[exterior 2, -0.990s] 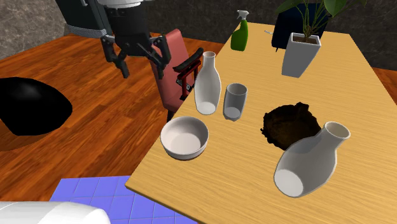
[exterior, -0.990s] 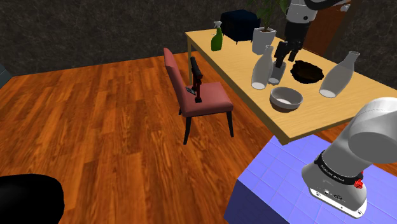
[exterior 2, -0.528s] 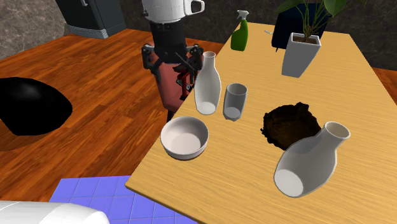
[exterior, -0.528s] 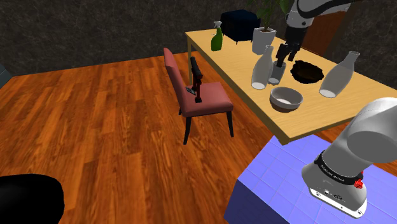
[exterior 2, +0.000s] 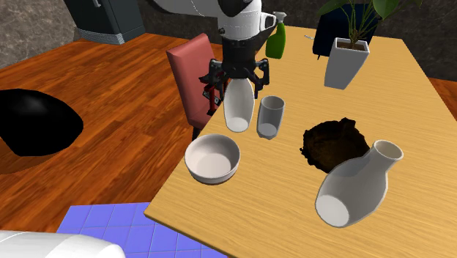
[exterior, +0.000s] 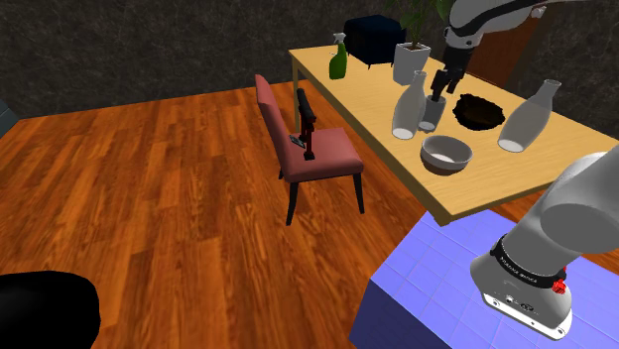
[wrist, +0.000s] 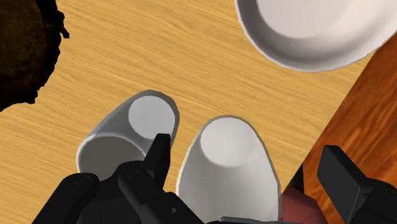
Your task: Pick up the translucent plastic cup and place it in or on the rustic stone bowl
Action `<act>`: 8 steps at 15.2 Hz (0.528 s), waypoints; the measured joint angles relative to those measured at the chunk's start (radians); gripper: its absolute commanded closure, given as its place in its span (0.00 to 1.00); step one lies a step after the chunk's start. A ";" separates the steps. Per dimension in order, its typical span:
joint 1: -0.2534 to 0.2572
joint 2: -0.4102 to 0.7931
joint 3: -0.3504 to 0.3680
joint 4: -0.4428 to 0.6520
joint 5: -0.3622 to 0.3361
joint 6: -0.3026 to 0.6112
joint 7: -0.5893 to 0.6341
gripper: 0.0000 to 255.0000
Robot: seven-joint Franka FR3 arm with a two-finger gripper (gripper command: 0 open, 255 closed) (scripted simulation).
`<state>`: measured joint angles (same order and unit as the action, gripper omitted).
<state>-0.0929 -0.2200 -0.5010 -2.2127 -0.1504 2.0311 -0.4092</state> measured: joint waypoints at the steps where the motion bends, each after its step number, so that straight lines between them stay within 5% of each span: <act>1: -0.001 0.036 -0.016 0.027 0.016 0.010 -0.029 0.00; 8: -0.046 0.305 -0.104 0.215 0.180 0.076 -0.259 0.00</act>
<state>-0.1392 0.0850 -0.6049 -1.9976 0.0293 2.1069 -0.6680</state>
